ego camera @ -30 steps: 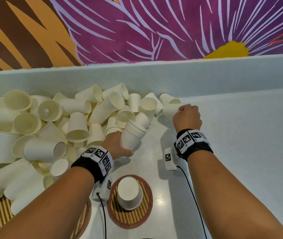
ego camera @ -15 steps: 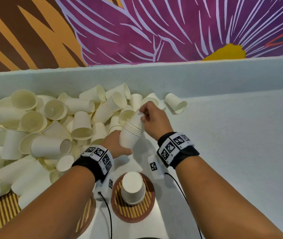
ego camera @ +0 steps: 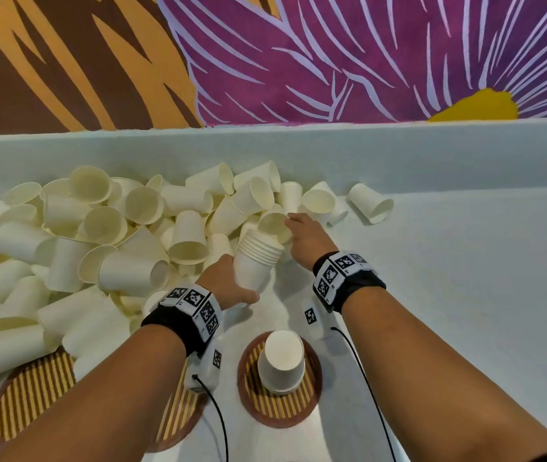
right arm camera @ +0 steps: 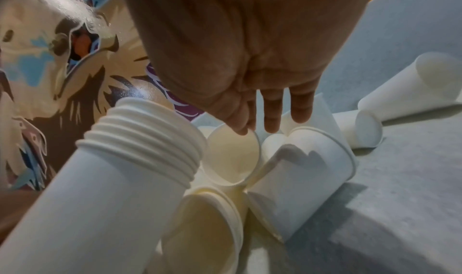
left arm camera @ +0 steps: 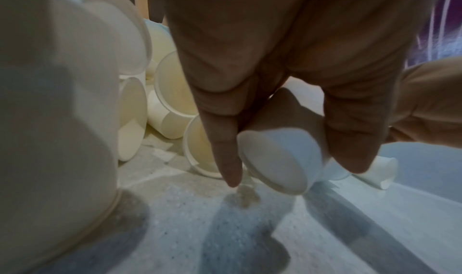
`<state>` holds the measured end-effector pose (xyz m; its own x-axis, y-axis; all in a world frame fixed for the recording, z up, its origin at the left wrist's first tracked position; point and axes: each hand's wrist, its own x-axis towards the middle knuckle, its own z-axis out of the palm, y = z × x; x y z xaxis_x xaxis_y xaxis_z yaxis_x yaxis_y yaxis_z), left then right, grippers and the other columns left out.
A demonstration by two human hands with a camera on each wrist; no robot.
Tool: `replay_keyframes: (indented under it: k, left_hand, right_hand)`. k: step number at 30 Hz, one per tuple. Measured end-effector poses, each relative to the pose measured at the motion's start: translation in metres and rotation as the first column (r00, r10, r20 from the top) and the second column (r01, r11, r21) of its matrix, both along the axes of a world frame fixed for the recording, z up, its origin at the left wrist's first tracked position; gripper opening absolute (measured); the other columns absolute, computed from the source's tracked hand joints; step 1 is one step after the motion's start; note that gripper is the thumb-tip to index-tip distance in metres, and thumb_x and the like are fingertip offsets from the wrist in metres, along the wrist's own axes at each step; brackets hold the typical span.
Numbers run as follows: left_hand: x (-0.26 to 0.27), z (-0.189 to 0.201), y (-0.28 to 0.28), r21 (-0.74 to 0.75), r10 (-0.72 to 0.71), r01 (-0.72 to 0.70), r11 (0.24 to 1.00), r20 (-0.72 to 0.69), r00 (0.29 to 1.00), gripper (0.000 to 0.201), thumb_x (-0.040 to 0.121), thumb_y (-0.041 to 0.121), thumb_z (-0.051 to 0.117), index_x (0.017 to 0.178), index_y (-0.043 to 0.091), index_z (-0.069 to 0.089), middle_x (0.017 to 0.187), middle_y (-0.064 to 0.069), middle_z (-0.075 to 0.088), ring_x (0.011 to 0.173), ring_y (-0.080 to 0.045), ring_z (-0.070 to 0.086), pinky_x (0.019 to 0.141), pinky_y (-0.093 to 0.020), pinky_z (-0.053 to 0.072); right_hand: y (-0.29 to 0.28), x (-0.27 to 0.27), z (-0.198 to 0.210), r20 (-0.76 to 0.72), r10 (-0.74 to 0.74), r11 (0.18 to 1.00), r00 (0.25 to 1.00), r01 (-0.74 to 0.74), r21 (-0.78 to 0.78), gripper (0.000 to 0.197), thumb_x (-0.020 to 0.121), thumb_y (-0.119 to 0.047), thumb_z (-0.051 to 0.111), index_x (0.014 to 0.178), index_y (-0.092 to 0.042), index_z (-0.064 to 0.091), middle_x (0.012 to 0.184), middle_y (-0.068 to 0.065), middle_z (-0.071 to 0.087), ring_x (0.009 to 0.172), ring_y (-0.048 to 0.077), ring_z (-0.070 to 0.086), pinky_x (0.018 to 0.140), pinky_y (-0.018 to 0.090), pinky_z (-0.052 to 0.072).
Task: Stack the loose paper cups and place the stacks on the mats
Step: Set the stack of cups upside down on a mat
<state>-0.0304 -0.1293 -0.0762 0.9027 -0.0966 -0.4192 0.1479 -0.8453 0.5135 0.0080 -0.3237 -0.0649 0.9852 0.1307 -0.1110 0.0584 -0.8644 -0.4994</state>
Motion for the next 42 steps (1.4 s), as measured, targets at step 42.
replay_keyframes:
  k: [42]
  left_hand:
    - [-0.007, 0.001, -0.007, 0.071, -0.048, 0.045, 0.996, 0.035, 0.998, 0.083, 0.06, 0.037, 0.085, 0.126, 0.015, 0.039, 0.112, -0.005, 0.056, 0.104, -0.027, 0.055, 0.084, -0.035, 0.047]
  right_hand:
    - [-0.027, -0.038, 0.065, 0.222, -0.349, 0.892, 0.911, 0.25, 0.377, 0.037, 0.089, 0.004, 0.046, 0.12, -0.017, 0.051, 0.098, -0.001, 0.055, 0.089, 0.017, 0.054, 0.08, 0.029, 0.045]
